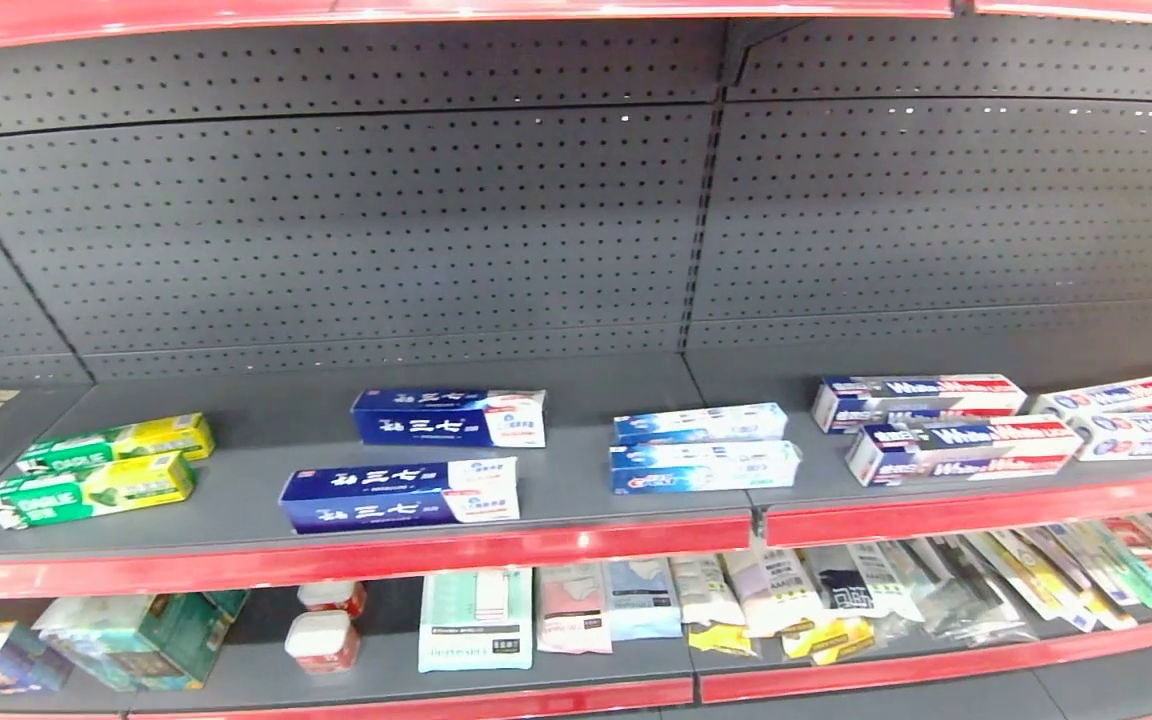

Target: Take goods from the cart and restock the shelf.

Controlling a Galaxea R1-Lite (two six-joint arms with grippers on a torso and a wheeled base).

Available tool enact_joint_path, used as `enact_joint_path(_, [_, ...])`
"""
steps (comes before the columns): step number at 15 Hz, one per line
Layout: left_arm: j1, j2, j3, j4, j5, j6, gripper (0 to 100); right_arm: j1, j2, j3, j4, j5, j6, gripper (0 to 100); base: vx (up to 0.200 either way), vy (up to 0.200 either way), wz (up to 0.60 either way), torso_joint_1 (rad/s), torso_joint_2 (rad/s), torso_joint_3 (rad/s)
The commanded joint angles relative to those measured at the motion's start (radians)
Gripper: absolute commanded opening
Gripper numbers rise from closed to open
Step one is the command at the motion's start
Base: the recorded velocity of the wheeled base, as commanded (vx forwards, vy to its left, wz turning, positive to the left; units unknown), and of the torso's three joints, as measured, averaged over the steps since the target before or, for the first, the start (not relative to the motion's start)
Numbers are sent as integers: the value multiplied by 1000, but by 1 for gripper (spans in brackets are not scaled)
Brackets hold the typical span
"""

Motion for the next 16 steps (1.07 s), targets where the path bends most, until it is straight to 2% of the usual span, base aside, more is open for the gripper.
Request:
enact_joint_path(1, [0,0,0,-2,1,-1,100,0,2,0,0,1,-1,100,0,0,0,0,0,0])
enact_joint_path(4, [0,8,0,-2,-18,5,100,0,2,0,-2,1,1,100,0,0,0,0,0,0])
enact_joint_path(5, [-1,28,-54,5,-19,-1,100,0,2,0,-2,1,1,100,0,0,0,0,0,0])
enact_joint_path(6, [-23,256,-250,2,-9,-90,100,0,2,0,0,1,1,100,0,0,0,0,0,0])
enact_joint_path(7, [-26,417,-396,-12,-7,-195,100,0,2,0,-2,1,1,100,0,0,0,0,0,0])
enact_joint_path(8, [-24,586,-560,-20,-4,-208,100,0,2,0,-2,1,1,100,0,0,0,0,0,0])
enact_joint_path(9, [-10,724,-626,-14,27,-155,100,0,2,0,-2,1,1,100,0,0,0,0,0,0])
enact_joint_path(10, [32,827,-626,-5,94,-61,100,0,2,0,-2,1,1,100,0,0,0,0,0,0])
enact_joint_path(11, [92,916,-624,-2,160,-14,100,0,2,0,-2,1,1,100,0,0,0,0,0,0])
enact_joint_path(12, [95,922,-624,-2,163,-14,100,0,2,0,-2,1,1,100,0,0,0,0,0,0])
enact_joint_path(14, [123,1123,-623,0,171,-38,100,0,2,0,-2,1,1,100,0,0,0,0,0,0])
enact_joint_path(16, [131,1193,-626,2,174,-43,100,0,2,-2,-2,1,1,100,0,0,0,0,0,0])
